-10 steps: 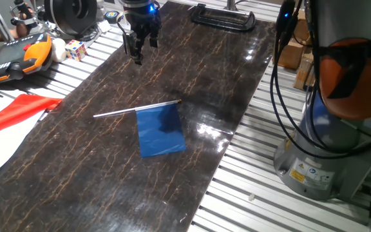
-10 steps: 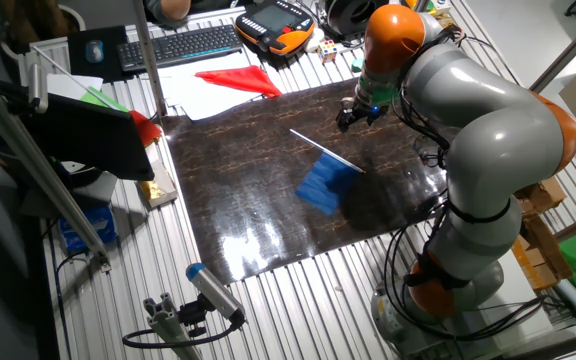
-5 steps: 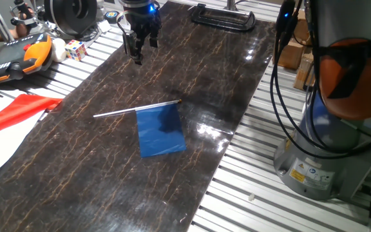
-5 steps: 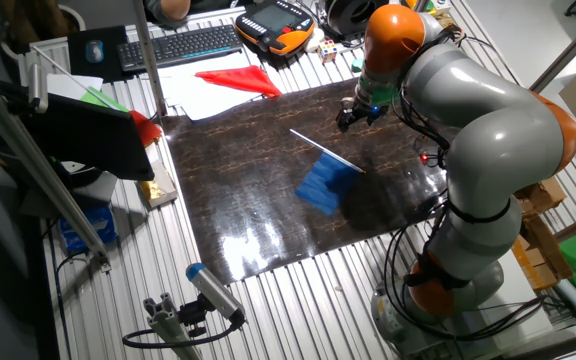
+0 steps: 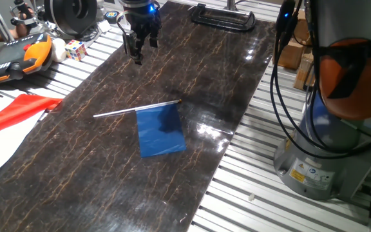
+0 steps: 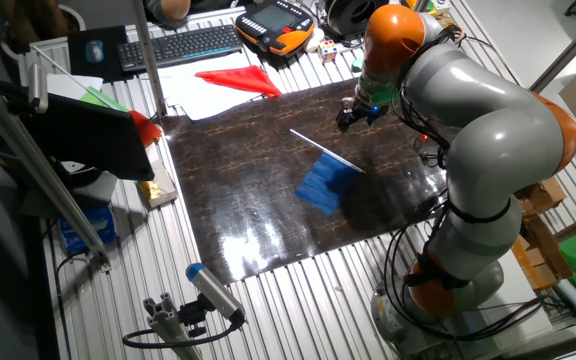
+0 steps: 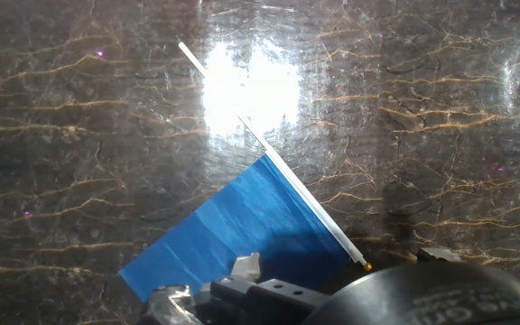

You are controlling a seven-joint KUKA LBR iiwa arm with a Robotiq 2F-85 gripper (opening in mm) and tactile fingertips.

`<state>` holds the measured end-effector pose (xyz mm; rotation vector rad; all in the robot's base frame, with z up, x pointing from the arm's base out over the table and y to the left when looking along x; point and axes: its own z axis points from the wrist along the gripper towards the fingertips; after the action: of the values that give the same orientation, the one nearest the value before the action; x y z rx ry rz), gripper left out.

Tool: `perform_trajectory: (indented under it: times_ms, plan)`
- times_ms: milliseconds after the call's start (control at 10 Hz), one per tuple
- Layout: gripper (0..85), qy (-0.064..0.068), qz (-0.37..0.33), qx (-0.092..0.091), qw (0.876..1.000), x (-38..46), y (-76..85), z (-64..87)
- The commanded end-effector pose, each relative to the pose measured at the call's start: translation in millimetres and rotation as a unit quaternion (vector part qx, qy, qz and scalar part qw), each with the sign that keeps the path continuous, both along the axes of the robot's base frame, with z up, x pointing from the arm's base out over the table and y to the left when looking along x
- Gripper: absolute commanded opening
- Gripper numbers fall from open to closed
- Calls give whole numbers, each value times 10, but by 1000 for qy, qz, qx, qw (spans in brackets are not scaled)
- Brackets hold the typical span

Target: Wave the flag

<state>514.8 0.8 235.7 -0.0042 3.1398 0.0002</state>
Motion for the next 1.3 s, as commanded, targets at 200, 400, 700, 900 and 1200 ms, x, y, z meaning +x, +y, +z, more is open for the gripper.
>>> perform_trajectory:
  times_ms: [200,400,700,900,1200]
  plan:
    - [10,143,210,-35,967,2,-1,2]
    - [10,143,210,-35,967,1,-1,2]
    - [10,142,210,-35,967,1,-1,2]
    - [10,142,210,-35,967,1,0,2]
    - [10,141,210,-35,967,0,0,2]
